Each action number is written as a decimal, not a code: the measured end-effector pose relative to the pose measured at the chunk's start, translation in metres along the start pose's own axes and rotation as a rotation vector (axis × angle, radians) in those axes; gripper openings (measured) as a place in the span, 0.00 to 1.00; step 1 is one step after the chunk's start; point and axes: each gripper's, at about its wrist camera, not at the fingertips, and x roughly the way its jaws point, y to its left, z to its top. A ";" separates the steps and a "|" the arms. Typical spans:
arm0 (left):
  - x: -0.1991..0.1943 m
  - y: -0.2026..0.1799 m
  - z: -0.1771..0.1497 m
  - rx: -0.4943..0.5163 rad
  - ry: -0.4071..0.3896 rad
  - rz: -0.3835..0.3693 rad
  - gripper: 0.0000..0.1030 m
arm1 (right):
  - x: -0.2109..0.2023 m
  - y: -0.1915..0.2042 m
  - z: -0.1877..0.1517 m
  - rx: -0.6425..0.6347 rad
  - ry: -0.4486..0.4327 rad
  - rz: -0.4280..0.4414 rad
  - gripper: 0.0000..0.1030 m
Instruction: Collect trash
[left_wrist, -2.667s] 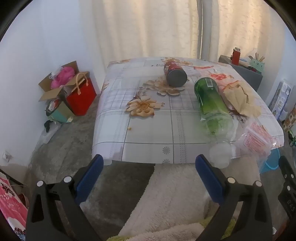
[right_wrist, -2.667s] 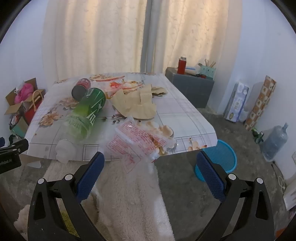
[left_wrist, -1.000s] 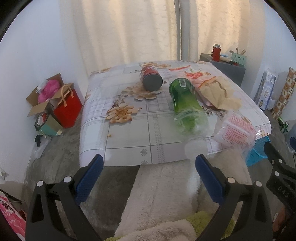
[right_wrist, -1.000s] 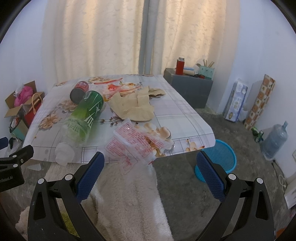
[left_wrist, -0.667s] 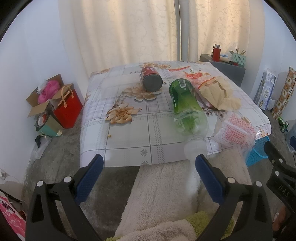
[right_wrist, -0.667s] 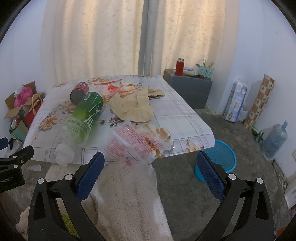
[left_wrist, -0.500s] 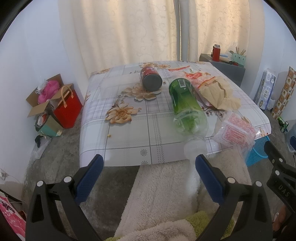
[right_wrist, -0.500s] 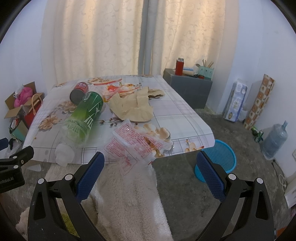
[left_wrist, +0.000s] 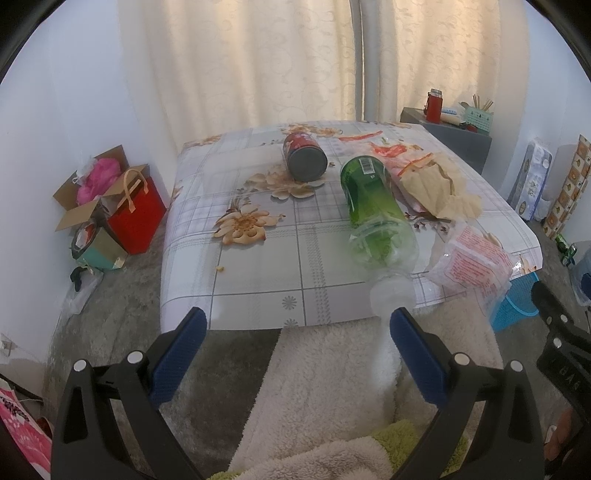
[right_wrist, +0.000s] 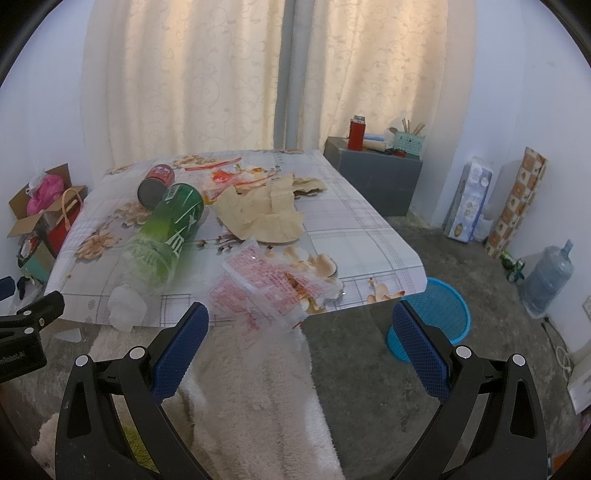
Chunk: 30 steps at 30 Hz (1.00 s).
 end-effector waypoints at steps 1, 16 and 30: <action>0.000 0.000 0.000 0.000 0.000 0.000 0.95 | 0.000 -0.002 0.000 0.006 0.000 -0.005 0.92; 0.000 0.000 0.000 0.001 0.001 -0.001 0.95 | 0.000 -0.010 -0.003 0.024 0.002 -0.024 0.92; 0.000 0.000 0.000 0.002 0.001 0.002 0.95 | 0.000 -0.010 -0.004 0.025 0.002 -0.022 0.92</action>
